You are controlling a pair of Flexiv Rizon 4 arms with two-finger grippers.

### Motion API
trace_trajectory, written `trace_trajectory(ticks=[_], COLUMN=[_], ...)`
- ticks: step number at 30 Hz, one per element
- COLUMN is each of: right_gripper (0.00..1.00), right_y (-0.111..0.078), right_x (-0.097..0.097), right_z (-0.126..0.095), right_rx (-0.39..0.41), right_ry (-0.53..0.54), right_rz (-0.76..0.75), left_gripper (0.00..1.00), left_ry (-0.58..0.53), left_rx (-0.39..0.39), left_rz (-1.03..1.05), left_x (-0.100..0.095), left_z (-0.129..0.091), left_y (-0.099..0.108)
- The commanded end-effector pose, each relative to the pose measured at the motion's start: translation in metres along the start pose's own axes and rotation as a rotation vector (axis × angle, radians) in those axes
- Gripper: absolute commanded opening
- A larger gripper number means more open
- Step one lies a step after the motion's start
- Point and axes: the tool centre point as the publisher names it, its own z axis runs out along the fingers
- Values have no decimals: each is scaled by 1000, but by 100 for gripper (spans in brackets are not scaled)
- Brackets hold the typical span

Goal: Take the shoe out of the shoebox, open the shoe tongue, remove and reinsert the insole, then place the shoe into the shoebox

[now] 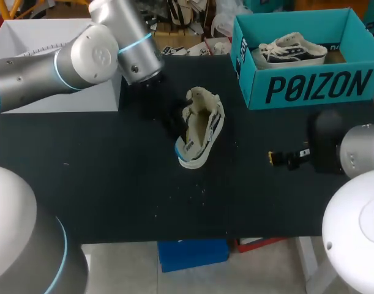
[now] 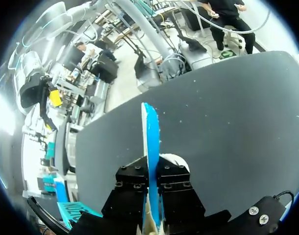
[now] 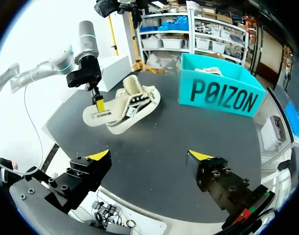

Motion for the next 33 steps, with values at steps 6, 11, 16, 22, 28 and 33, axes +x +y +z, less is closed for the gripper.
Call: trace_trajectory(ticks=[6,11,16,22,28,33], right_gripper=[100,100,100,100,100,100], right_y=[-1,-1,-1,-1,-1,-1], right_x=[0,0,0,0,0,0], right_z=[1,1,1,1,1,1], right_rx=[0,0,0,0,0,0], right_ry=[3,3,3,3,3,3], right_rz=[1,1,1,1,1,1], left_gripper=[0,0,0,0,0,0], left_ry=[-149,-145,-154,-185,-214,-231], left_rx=[49,45,23,-1,-15,-26], left_rz=[28,16,-3,-14,-16,-16], left_x=[8,10,12,14,16,14], left_z=[0,3,3,2,3,3], left_y=[-8,-4,4,14,23,31])
